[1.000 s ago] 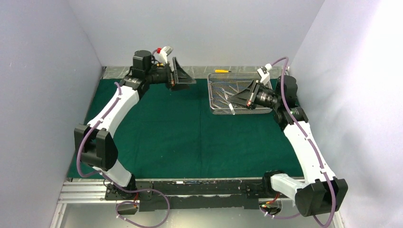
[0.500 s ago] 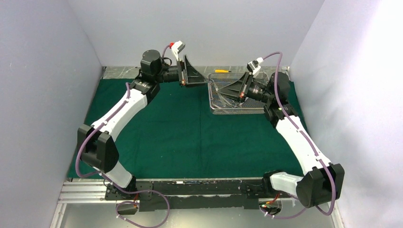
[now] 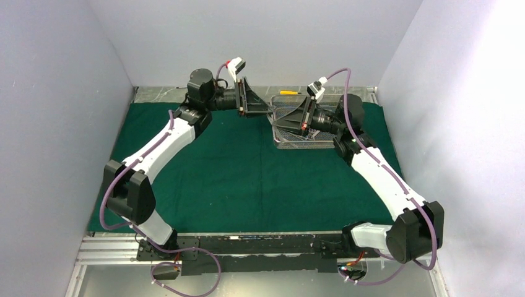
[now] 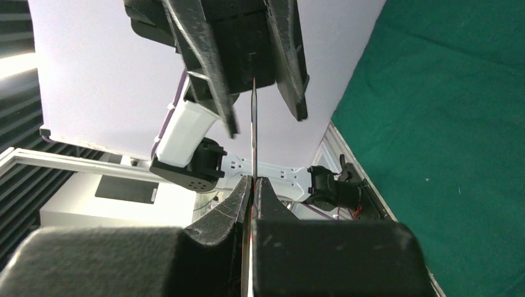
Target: Open and lay out the surgical kit
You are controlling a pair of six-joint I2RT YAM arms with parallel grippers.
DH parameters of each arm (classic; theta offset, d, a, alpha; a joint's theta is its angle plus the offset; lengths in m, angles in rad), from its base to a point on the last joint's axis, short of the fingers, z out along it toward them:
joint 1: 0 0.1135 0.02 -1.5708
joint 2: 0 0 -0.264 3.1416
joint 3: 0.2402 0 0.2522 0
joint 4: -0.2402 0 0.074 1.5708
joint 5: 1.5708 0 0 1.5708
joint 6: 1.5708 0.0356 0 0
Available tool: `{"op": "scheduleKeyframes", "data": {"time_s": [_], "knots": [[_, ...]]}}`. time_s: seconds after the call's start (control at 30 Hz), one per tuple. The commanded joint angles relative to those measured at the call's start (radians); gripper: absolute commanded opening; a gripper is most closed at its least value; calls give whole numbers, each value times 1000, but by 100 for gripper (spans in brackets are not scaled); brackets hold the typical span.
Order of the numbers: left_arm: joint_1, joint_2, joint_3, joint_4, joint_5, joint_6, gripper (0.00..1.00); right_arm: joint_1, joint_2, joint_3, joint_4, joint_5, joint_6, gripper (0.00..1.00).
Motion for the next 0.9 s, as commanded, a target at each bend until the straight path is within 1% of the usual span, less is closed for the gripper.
{"op": "scheduleKeyframes", "data": {"time_s": [0.0, 0.13, 0.17, 0.27, 0.3, 0.33, 0.37, 0.4, 0.43, 0.47, 0.5, 0.53, 0.57, 0.67, 0.73, 0.8, 0.87], "knots": [[-3, -31, -27, 16, 9, -18, 35, 9, 3, 6, 80, 16, -12, 0], [-3, -32, -36, 15, 20, -37, 4, 9, 14, 12, 49, 25, -37, 0], [-3, -33, -35, 7, 20, -39, 0, 9, 17, 18, 39, 28, -48, 0], [-3, -39, -23, -65, 1, -18, 0, 9, 34, 49, -29, 45, -95, 0], [-3, -42, -12, -110, -14, -2, 0, 8, 41, 73, -84, 53, -133, 15], [-3, -42, 5, -177, -40, 34, 0, 9, 41, 98, -156, 83, -180, 37], [-3, -38, 38, -288, -79, 75, 0, 10, 28, 121, -221, 122, -242, 57], [-3, -29, 73, -452, -149, 121, 0, 15, 11, 134, -270, 166, -313, 69], [-3, -16, 121, -578, -217, 161, 0, 15, -6, 145, -314, 219, -353, 77], [-3, 2, 170, -714, -296, 200, 0, 16, -16, 163, -354, 242, -399, 81], [-3, 23, 221, -841, -377, 234, 0, 21, -17, 188, -415, 284, -449, 82], [-3, 41, 265, -926, -438, 256, 0, 35, -15, 220, -478, 335, -496, 82], [-3, 54, 286, -973, -481, 267, 0, 56, -11, 249, -540, 403, -548, 82], [-2, 67, 293, -1034, -565, 243, 0, 187, -9, 311, -663, 687, -696, 81], [-1, 76, 303, -1068, -603, 219, 0, 279, -6, 325, -703, 854, -769, 79], [1, 93, 330, -1115, -630, 188, 0, 362, 15, 338, -729, 1004, -832, 73], [3, 123, 380, -1189, -644, 164, 0, 429, 54, 379, -764, 1105, -893, 68]]}}
